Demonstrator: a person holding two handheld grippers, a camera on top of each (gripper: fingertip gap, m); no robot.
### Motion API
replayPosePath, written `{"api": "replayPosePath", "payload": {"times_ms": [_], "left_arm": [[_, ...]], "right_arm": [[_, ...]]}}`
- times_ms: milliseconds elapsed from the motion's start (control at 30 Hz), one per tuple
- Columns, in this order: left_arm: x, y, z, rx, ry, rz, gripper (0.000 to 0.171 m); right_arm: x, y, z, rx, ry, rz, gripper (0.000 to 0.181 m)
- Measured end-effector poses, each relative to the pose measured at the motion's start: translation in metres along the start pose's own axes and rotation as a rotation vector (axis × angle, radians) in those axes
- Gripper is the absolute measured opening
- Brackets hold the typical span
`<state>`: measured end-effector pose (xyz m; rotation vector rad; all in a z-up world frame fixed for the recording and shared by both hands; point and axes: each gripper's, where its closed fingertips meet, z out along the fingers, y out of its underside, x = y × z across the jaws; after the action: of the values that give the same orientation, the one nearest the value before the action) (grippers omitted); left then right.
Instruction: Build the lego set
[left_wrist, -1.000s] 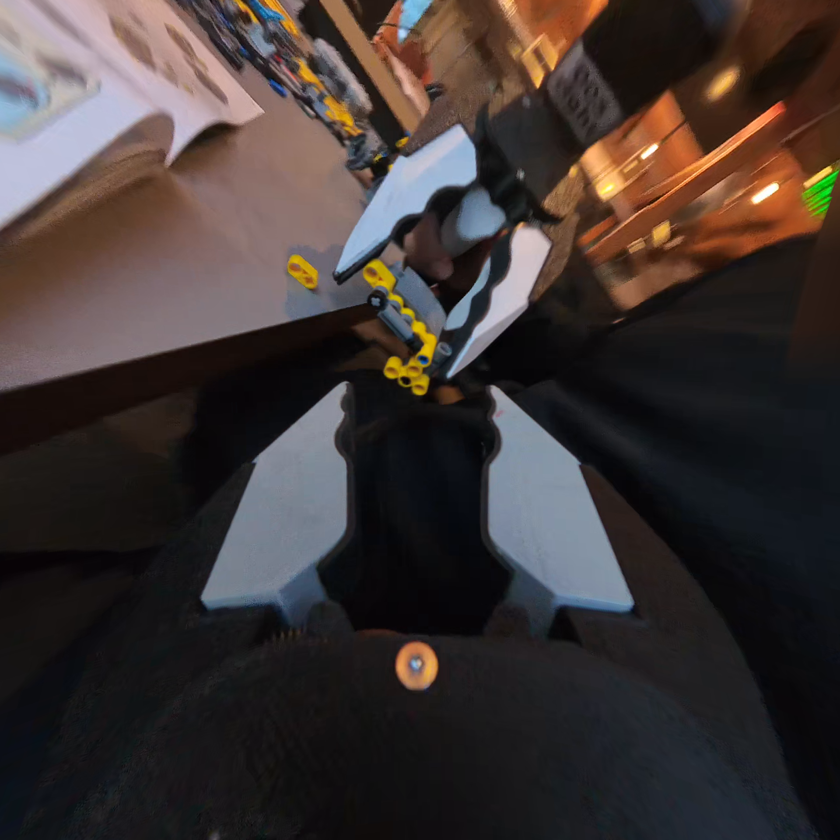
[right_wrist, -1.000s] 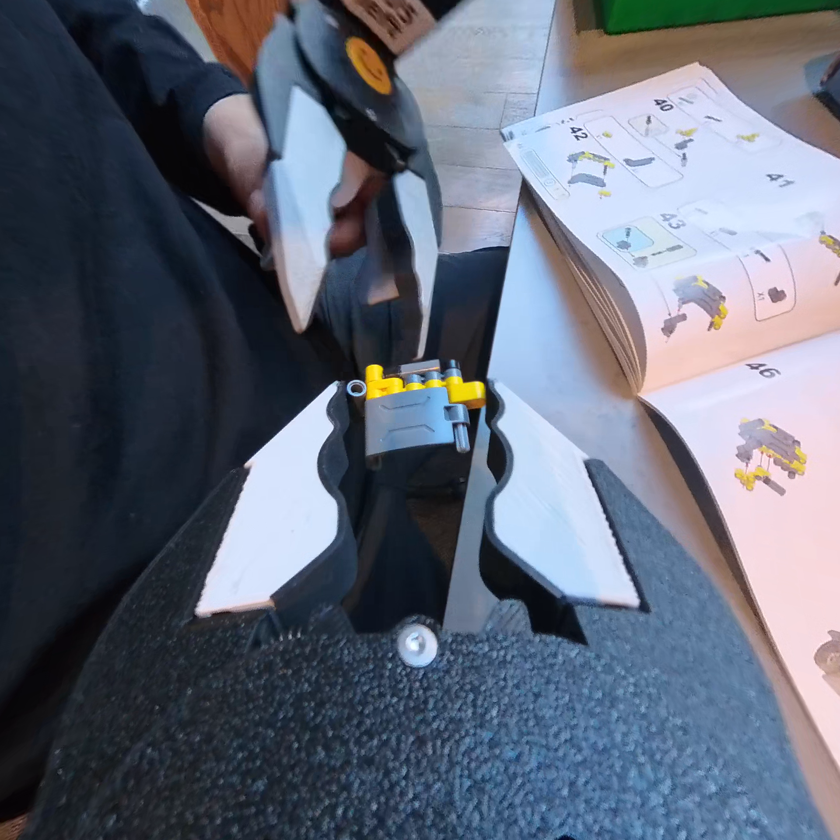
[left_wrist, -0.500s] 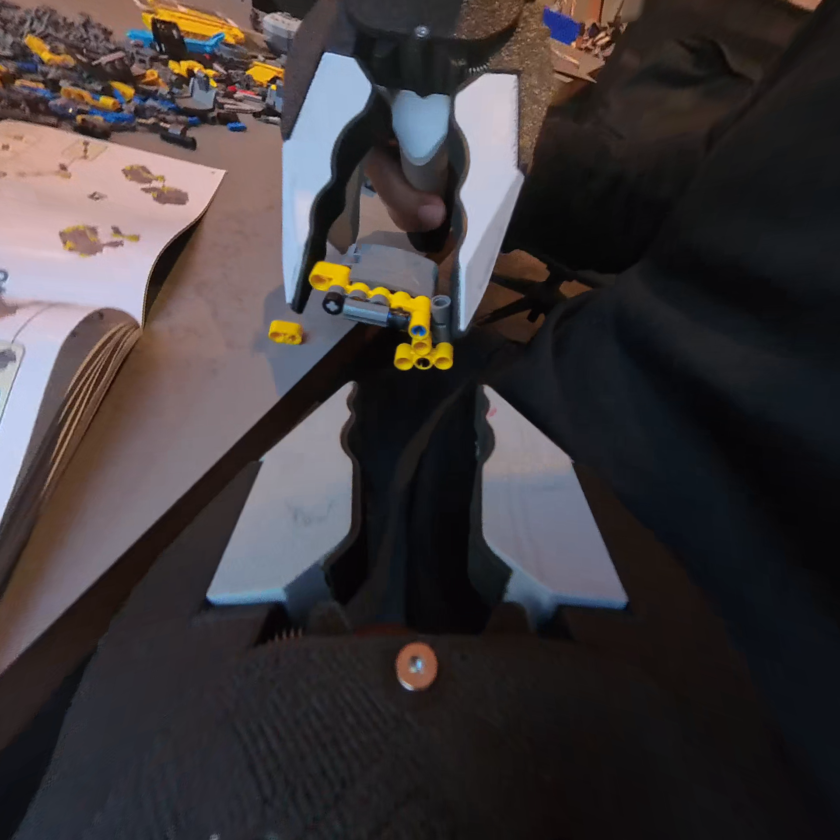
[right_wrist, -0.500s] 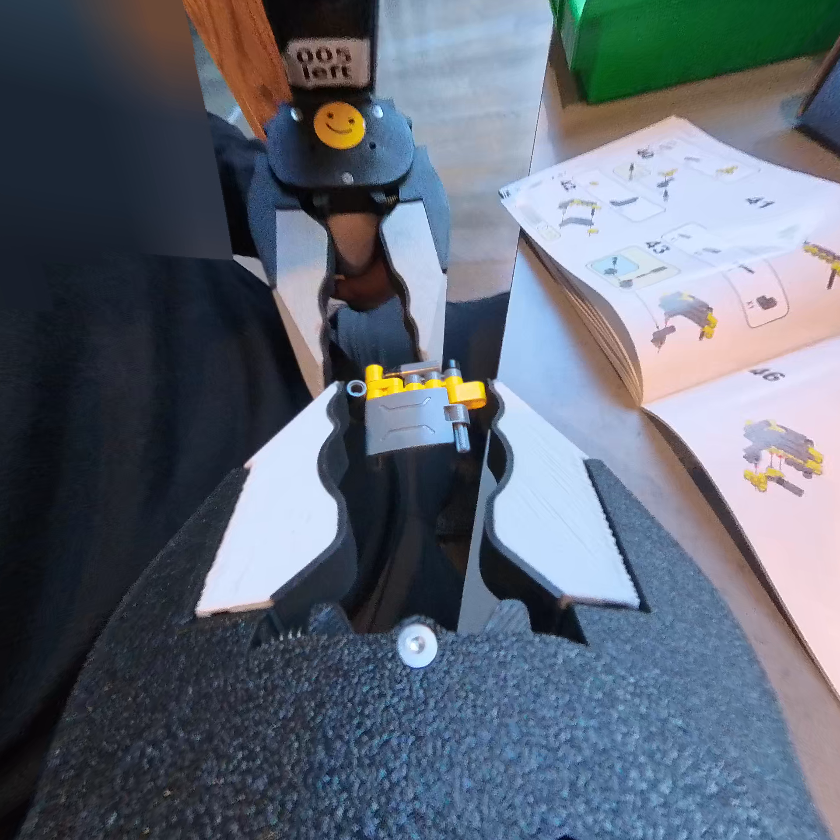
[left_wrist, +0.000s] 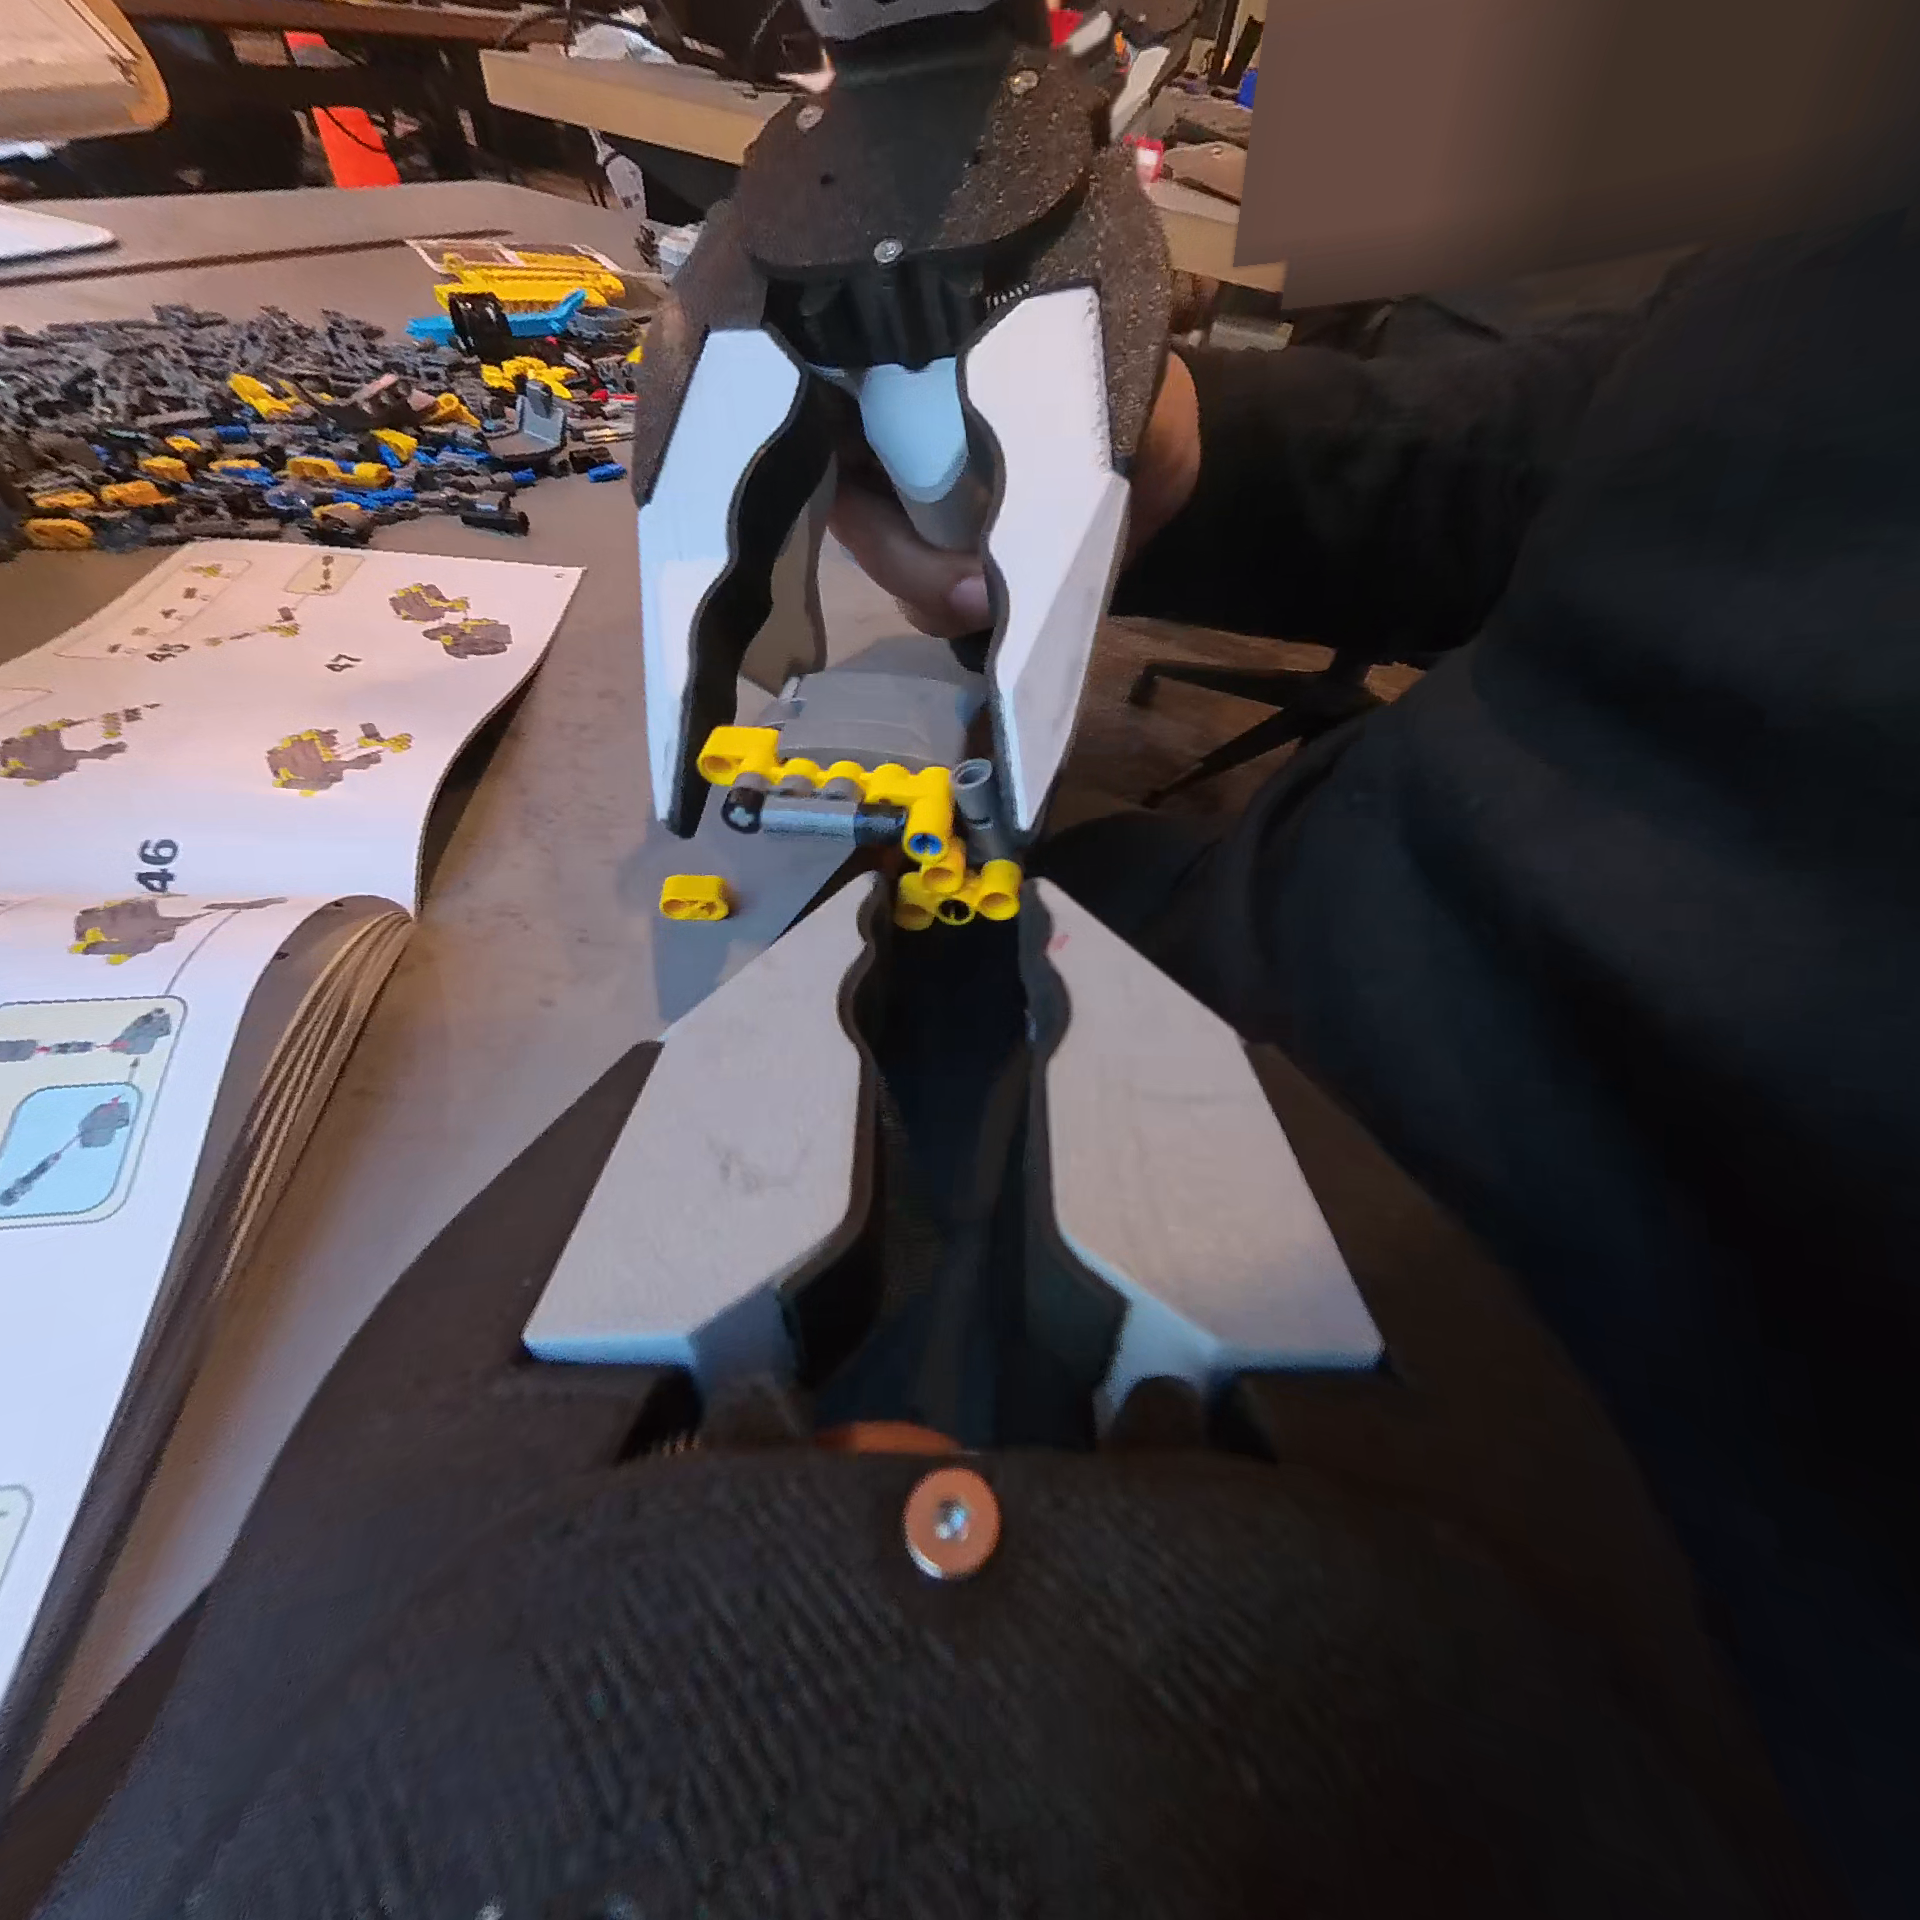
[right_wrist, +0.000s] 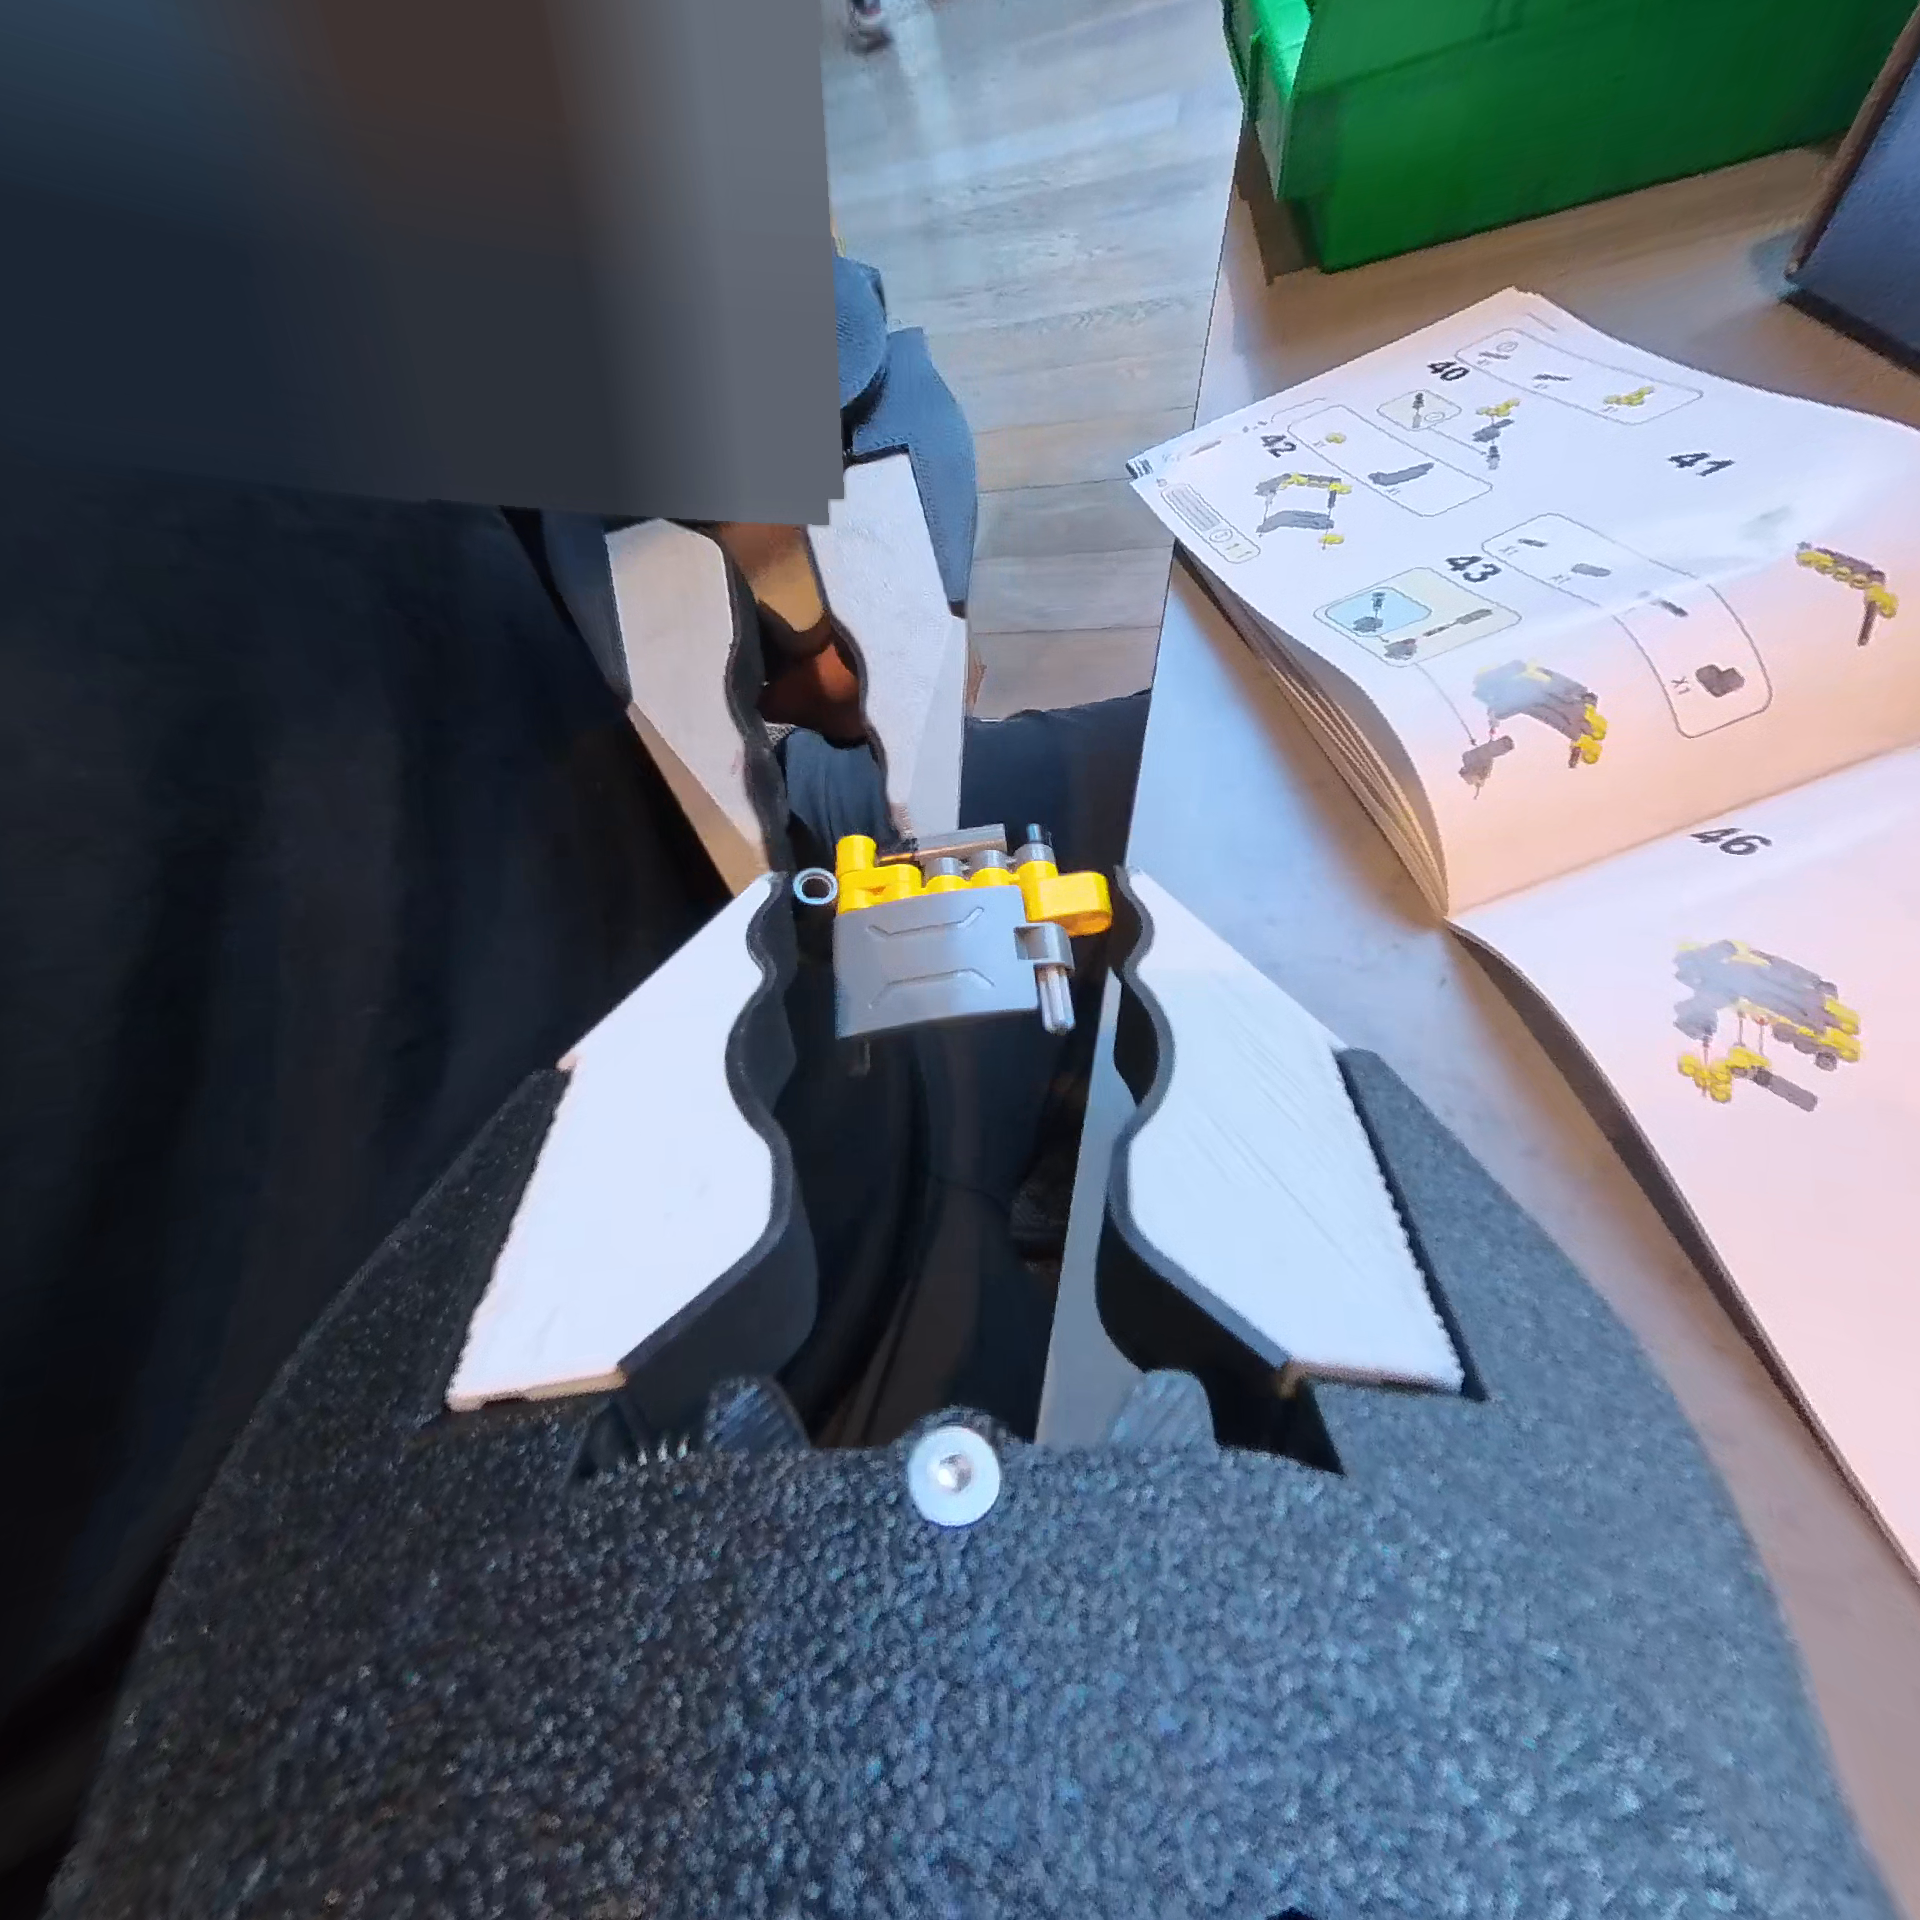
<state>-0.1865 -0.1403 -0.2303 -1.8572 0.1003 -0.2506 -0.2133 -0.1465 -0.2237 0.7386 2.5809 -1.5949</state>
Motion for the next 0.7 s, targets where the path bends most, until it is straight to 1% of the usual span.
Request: {"api": "replayPosePath", "payload": {"times_ms": [200, 267, 333, 433, 533, 600, 700], "left_arm": [[-0.002, 0.006, -0.001, -0.001, -0.014, 0.043, 0.022], [-0.002, 0.007, -0.002, 0.044, 0.018, -0.012, 0.022], [-0.003, 0.004, -0.005, 0.096, 0.043, -0.075, 0.022], [-0.007, -0.001, -0.01, 0.164, 0.062, -0.112, 0.022], [-0.012, -0.01, -0.016, 0.257, 0.077, -0.16, 0.022], [-0.014, -0.014, -0.016, 0.303, 0.074, -0.168, 0.021], [-0.008, -0.015, -0.012, 0.311, 0.074, -0.128, 0.022]], "right_arm": [[0.003, 0.001, 0.006, -0.022, 0.003, 0.023, 0.06], [0.004, 0.003, 0.008, -0.033, -0.005, 0.045, 0.061], [0.006, 0.001, 0.007, -0.009, -0.019, 0.076, 0.061], [0.01, -0.005, 0.003, 0.039, -0.015, 0.099, 0.061], [0.012, -0.009, 0.0, 0.07, -0.014, 0.128, 0.064], [0.01, -0.013, 0.001, 0.092, -0.035, 0.155, 0.066], [0.01, -0.016, 0.004, 0.106, -0.027, 0.166, 0.066]]}}
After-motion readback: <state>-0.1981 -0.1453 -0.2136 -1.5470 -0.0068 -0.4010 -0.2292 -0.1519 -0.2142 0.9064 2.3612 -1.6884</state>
